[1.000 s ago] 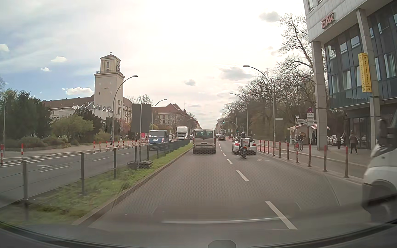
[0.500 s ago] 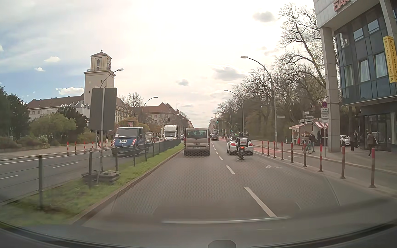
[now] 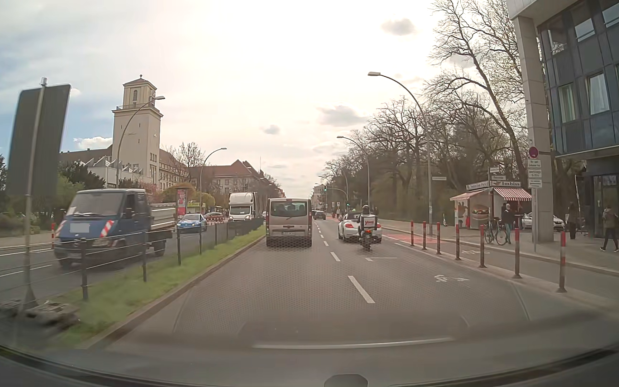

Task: Follow the waypoints while adhering to traffic rules and regulations

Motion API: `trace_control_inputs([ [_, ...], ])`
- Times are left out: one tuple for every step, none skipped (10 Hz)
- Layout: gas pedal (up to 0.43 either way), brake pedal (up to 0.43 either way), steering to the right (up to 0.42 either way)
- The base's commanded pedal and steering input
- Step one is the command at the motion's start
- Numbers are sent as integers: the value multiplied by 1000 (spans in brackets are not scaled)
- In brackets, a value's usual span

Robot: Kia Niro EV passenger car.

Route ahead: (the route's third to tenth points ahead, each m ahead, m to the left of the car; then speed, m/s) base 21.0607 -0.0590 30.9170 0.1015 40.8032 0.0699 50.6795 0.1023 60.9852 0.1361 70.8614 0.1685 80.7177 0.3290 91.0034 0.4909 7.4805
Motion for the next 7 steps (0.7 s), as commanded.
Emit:
trace_control_inputs([
  [0, 0, 50],
  [0, 0, 50],
  [0, 0, 50],
  [0, 0, 50],
  [0, 0, 50],
  [28, 0, 50],
  [39, 0, 50],
])
